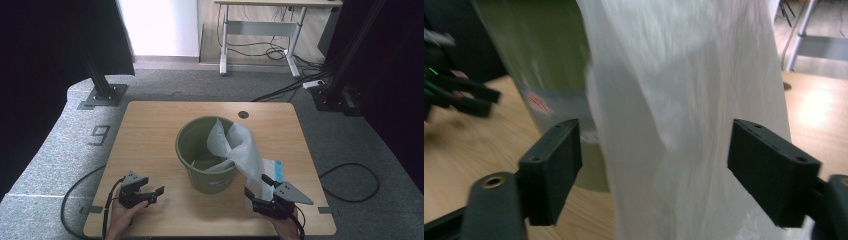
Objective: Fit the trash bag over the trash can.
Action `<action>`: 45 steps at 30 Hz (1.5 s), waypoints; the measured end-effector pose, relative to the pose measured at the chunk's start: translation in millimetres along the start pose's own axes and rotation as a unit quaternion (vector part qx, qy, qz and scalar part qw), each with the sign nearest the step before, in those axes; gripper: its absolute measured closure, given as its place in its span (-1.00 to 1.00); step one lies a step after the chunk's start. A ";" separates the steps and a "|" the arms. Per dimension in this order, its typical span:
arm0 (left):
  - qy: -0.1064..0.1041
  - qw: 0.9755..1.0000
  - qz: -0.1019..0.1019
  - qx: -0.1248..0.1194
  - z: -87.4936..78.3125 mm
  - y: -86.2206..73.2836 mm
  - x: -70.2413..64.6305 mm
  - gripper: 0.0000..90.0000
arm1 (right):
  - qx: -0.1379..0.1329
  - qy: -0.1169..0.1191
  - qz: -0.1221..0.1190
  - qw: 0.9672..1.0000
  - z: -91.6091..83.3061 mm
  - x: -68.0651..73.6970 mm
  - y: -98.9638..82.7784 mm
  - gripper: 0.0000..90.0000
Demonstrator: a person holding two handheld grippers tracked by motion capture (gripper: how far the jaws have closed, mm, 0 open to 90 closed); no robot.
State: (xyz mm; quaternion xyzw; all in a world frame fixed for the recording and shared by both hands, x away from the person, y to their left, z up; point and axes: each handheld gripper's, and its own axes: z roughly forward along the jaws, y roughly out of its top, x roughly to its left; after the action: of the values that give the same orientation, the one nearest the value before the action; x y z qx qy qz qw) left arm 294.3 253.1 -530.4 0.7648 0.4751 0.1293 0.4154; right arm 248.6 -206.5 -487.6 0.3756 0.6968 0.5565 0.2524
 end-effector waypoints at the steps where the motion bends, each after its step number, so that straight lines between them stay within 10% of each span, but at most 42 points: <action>1: 0.001 1.000 0.001 0.000 0.0 0.1 -0.5 -0.57 | 0.009 -0.004 -0.002 1.000 3.5 -1.0 -2.7 -0.45; 14: 0.013 1.000 0.022 -0.008 -2.0 7.5 -10.5 -0.57 | 0.035 -0.002 -0.015 0.999 12.6 -21.3 -3.0 0.94; 28: 0.022 0.994 0.081 -0.064 -31.8 52.1 -37.7 -0.54 | -0.004 -0.030 -0.050 0.998 12.6 -39.0 60.5 0.97; 45: -0.003 0.993 0.076 -0.090 -45.6 66.9 -48.7 -0.54 | -0.032 -0.019 -0.071 0.997 13.7 -28.9 95.9 0.97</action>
State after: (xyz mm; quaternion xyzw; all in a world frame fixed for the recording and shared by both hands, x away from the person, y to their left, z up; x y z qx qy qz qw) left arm 283.6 222.3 -441.8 0.7584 0.4013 0.2005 0.4728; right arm 299.4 -212.3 -400.5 0.3270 0.6990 0.5518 0.3162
